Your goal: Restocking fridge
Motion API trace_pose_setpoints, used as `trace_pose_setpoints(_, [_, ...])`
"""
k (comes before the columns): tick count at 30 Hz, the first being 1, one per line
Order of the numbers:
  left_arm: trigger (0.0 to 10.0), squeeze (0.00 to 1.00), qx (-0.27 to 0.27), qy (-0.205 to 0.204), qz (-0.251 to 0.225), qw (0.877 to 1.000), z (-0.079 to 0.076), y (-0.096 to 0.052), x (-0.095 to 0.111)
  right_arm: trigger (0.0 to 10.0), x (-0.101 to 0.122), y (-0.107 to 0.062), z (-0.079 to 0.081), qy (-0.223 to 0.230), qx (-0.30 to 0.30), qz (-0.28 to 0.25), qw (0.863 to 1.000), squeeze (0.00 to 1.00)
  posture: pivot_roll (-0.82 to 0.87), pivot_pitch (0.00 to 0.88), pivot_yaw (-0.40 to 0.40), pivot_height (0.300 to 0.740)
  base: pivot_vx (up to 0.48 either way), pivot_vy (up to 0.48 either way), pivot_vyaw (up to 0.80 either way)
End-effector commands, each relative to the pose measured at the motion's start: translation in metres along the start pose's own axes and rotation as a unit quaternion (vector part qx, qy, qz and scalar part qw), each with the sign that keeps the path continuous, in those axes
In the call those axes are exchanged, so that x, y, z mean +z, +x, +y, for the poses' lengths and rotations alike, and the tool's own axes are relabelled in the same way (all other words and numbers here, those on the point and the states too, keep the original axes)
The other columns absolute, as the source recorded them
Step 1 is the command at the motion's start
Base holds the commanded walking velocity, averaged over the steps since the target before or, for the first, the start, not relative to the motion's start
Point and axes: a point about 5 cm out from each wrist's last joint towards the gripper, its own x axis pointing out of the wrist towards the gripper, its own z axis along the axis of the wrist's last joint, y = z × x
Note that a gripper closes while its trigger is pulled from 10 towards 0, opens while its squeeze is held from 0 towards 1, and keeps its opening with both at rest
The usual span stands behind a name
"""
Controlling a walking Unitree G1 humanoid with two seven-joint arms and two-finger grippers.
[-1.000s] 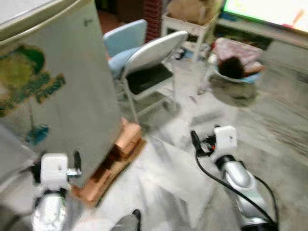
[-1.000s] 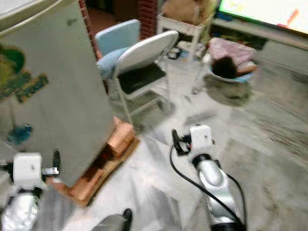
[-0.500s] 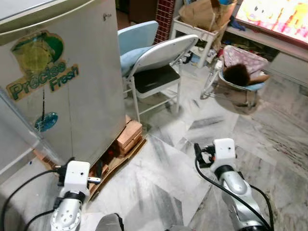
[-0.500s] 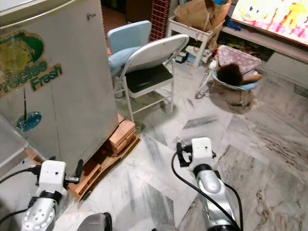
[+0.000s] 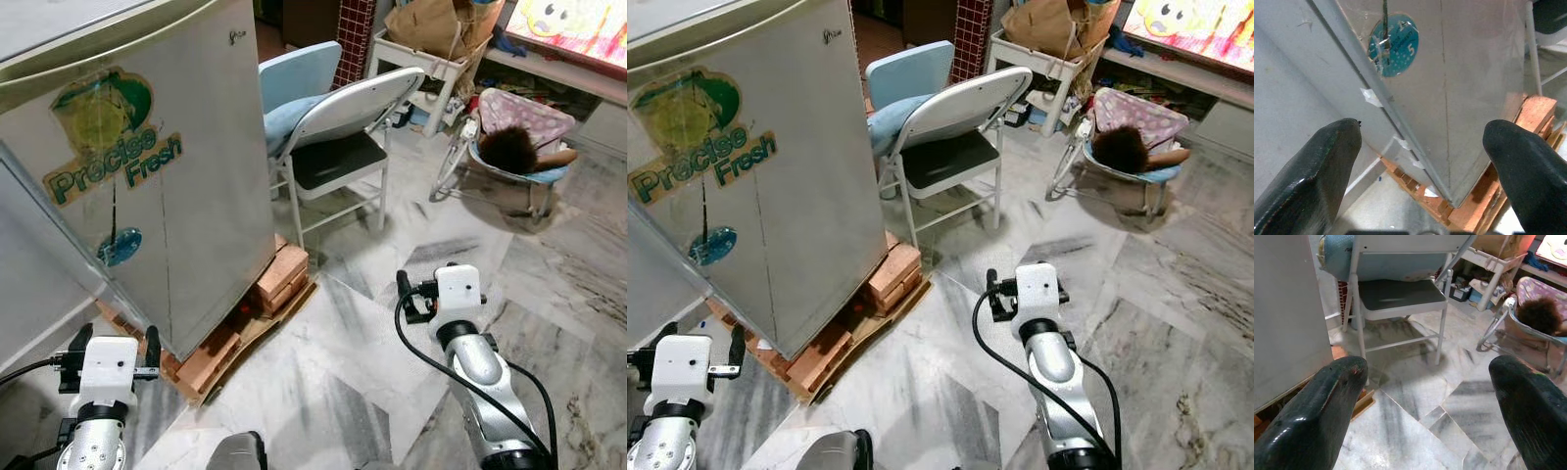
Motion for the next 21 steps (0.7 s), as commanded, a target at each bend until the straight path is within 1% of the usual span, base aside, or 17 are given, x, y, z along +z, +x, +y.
trace_pose_setpoints(1, [10.0, 0.00, 0.002, -0.008, 0.003, 1.000, -0.002, 0.001, 0.002, 10.0, 0.002, -0.002, -0.004, 0.006, -0.003, -0.003, 1.000, 0.00, 0.04, 0.093, -0.014, 0.735, 0.000, 0.345, 0.00])
trace_pose_setpoints(7, [10.0, 0.00, -0.010, -0.011, 0.003, 1.000, -0.011, 0.003, 0.003, 10.0, 0.004, 0.001, -0.007, 0.003, 0.003, -0.005, 1.000, 0.00, 0.03, 0.096, -0.017, 0.735, 0.000, 0.450, 0.00])
trace_pose_setpoints(13, [10.0, 0.00, -0.012, -0.013, 0.003, 1.000, -0.012, 0.004, 0.003, 10.0, 0.005, 0.002, -0.006, 0.001, 0.008, -0.005, 1.000, 0.00, 0.03, 0.102, -0.022, 0.735, 0.000, 0.471, 0.00])
trace_pose_setpoints(15, [10.0, 0.00, -0.016, -0.013, 0.002, 1.000, -0.012, 0.004, 0.003, 10.0, 0.007, 0.001, -0.007, 0.017, 0.003, -0.014, 1.000, 0.00, 0.03, 0.105, -0.024, 0.735, 0.000, 0.472, 0.00])
trace_pose_setpoints(16, [10.0, 0.00, -0.022, -0.016, 0.004, 1.000, -0.013, 0.003, 0.003, 10.0, 0.007, 0.002, -0.010, 0.003, -0.008, -0.011, 1.000, 0.00, 0.03, 0.105, -0.024, 0.735, 0.000, 0.469, 0.00])
trace_pose_setpoints(21, [10.0, 0.00, -0.032, -0.018, 0.009, 0.999, -0.016, 0.000, 0.001, 10.0, 0.006, 0.004, -0.010, 0.008, -0.007, -0.006, 1.000, 0.00, 0.04, 0.106, -0.029, 0.735, 0.000, 0.462, 0.00])
